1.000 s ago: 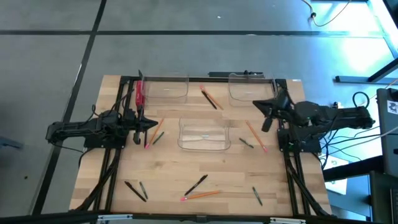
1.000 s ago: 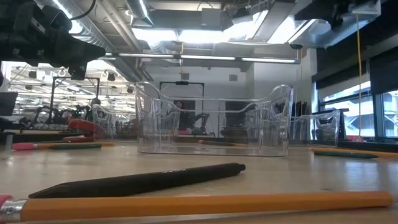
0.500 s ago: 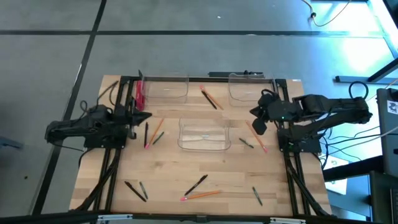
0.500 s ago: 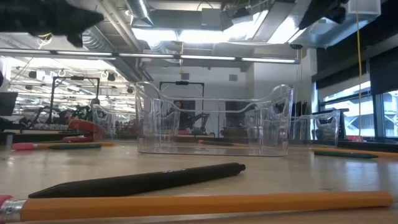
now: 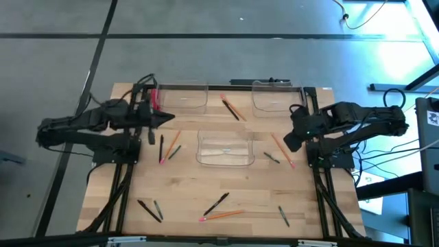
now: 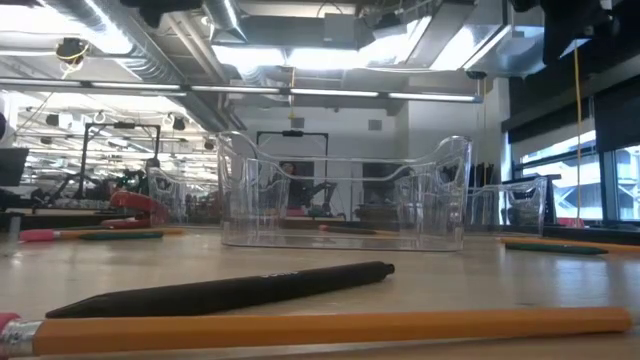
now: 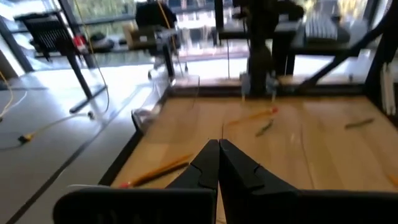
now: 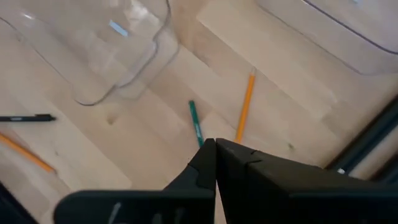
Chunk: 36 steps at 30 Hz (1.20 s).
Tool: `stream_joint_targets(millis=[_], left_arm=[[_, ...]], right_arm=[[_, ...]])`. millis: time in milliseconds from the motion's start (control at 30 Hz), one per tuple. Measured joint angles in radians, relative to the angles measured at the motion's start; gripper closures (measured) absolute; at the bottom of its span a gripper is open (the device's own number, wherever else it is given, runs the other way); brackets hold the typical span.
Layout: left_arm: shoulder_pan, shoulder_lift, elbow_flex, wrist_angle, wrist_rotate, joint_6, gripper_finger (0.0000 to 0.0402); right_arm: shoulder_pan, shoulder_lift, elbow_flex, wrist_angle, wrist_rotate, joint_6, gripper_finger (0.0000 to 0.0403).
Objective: Sort crayons/erasers/pens/pencils in bins
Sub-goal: Put the orange pencil into the top right transparent bin
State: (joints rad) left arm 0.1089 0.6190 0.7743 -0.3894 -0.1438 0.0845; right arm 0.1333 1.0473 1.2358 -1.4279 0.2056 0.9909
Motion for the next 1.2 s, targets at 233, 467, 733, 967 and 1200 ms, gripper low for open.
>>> stream_joint_targets(millis=[233,467,733,967,1200], left_arm=[[0.000,0.217,0.181,-0.082,-0.001,0.006,0.0401],[-0.016,0.317,0.279,-0.143,-0.001,0.007,0.0401],[-0.061,0.360,0.318,-0.143,0.000,0.007,0.0401],[-0.080,0.372,0.318,-0.144,-0.001,0.007,0.0401],[-0.080,0.371,0.318,-0.141,-0.001,0.004,0.0401]], right_arm=[[0.000,0.036,0.000,-0.001,-0.002,-0.001,0.0382],[0.000,0.079,0.000,-0.005,-0.029,0.002,0.0327],[0.000,0.130,-0.044,-0.004,-0.172,0.047,0.0239],[0.000,0.130,-0.250,0.068,-0.332,0.113,0.0224],[0.000,0.130,-0.466,0.237,-0.433,0.131,0.0224]])
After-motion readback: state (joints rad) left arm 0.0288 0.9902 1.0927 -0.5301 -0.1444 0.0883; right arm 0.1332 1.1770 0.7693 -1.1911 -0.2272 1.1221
